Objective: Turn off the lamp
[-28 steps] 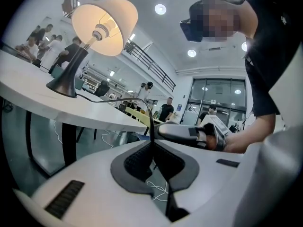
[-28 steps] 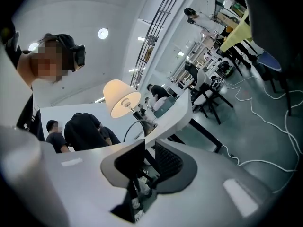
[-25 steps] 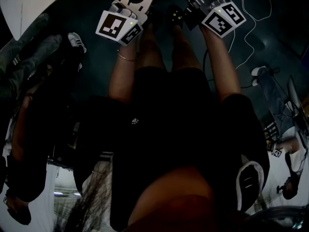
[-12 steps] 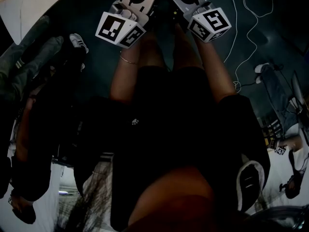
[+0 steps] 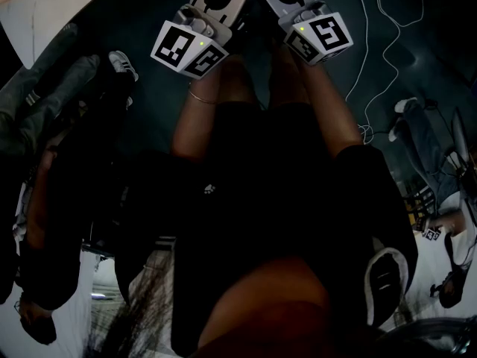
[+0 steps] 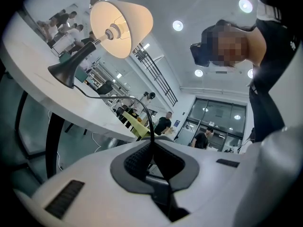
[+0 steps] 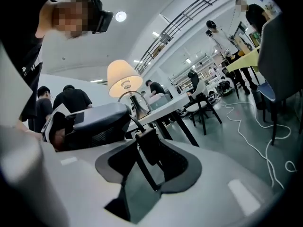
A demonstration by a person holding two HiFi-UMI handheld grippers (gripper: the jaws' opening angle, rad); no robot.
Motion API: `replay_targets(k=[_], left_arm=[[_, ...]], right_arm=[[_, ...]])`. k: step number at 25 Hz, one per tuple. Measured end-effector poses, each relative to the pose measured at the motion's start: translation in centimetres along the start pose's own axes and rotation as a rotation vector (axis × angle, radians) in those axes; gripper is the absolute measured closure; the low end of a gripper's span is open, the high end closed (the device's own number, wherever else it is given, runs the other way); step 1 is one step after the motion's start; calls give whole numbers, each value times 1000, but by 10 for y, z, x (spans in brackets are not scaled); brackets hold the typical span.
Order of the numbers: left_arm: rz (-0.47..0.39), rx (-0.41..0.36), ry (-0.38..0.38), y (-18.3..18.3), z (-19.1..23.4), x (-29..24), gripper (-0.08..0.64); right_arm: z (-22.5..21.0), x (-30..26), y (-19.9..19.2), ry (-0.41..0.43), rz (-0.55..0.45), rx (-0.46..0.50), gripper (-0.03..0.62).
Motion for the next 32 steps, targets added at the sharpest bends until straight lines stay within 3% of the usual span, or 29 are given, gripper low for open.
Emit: replay_targets(k=[4,10,16,21,27,32], left_arm=[[0,-8,-1,1,0,0,541],[-35,28,-10,1,-7,-1,541],[31,-69,-12,3,-4,2,541],[18,-56,-9,1,-5,2,541],[119,-103,-90,-5,-3,2,540],[249,-203,-119,-19,9,17,538]], right_arm=[[1,1,2,31,19,30,460],[2,3,5,57,-28,-20,466],[1,10,0,101,0,-50,512],[1,13,0,107,5,-72,514],[-12,21,-1,119,-12,-223,515],[-13,22,3,179,-2,-244,515]])
Point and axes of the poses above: the fingertips, and each gripper's own axes: x backward along the fingers, z to its left, y out of its top, the point moved 7 cm from there along x, backward along the fingers
